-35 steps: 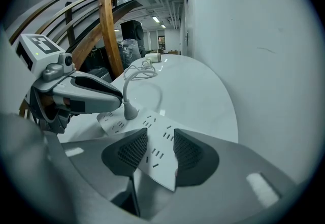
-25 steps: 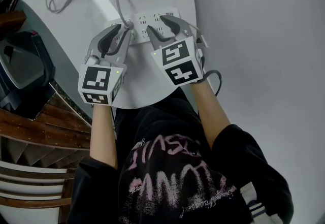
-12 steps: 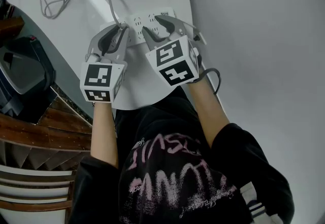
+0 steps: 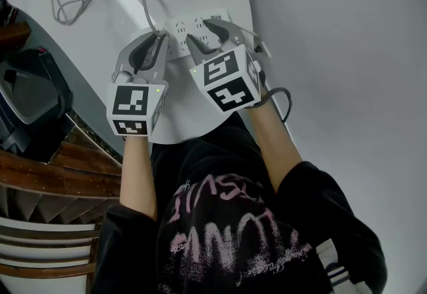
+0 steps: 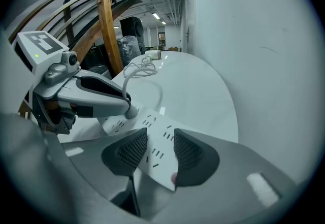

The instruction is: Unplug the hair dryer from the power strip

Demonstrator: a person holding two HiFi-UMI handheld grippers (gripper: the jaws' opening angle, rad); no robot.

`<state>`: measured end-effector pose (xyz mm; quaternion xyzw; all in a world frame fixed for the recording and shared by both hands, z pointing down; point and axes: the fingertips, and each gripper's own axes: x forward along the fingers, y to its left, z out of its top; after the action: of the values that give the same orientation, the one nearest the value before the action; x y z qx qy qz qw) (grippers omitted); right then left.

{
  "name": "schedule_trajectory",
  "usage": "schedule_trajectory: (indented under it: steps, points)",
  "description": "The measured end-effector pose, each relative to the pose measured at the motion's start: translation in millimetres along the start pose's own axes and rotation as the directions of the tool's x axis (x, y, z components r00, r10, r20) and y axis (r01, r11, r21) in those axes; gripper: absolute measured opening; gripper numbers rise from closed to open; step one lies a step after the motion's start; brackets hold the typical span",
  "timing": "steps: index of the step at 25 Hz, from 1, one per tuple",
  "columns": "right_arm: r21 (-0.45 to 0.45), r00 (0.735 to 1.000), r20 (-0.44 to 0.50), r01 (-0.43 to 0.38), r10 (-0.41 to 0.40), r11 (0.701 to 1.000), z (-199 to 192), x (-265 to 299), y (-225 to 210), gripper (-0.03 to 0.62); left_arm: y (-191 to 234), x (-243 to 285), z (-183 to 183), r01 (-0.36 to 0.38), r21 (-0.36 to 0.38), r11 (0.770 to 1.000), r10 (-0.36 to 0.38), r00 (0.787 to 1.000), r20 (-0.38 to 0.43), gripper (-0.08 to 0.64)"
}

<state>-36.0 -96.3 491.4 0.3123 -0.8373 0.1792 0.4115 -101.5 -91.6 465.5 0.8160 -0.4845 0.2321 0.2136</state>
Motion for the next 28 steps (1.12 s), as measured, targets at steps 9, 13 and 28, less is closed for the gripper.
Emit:
schedule_trajectory:
  steps: [9, 13, 28]
  points:
    - [0.002, 1.000, -0.004, -0.001, 0.001, 1.000, -0.9, 0.3, 1.2, 0.178, -0.4, -1.1, 0.5, -0.003, -0.005, 1.000, 0.003, 1.000, 0.007, 0.058]
    - [0.006, 1.000, -0.010, -0.002, 0.003, 1.000, 0.2, 0.1, 0.8, 0.179, 0.3, -1.9, 2.2, -0.009, 0.009, 1.000, 0.009, 1.000, 0.005, 0.058]
    - [0.010, 1.000, -0.012, -0.002, 0.002, 1.000, 0.2, 0.7, 0.3, 0.178, -2.3, -2.8, 2.0, -0.004, 0.037, 0.999, 0.004, 1.000, 0.002, 0.055]
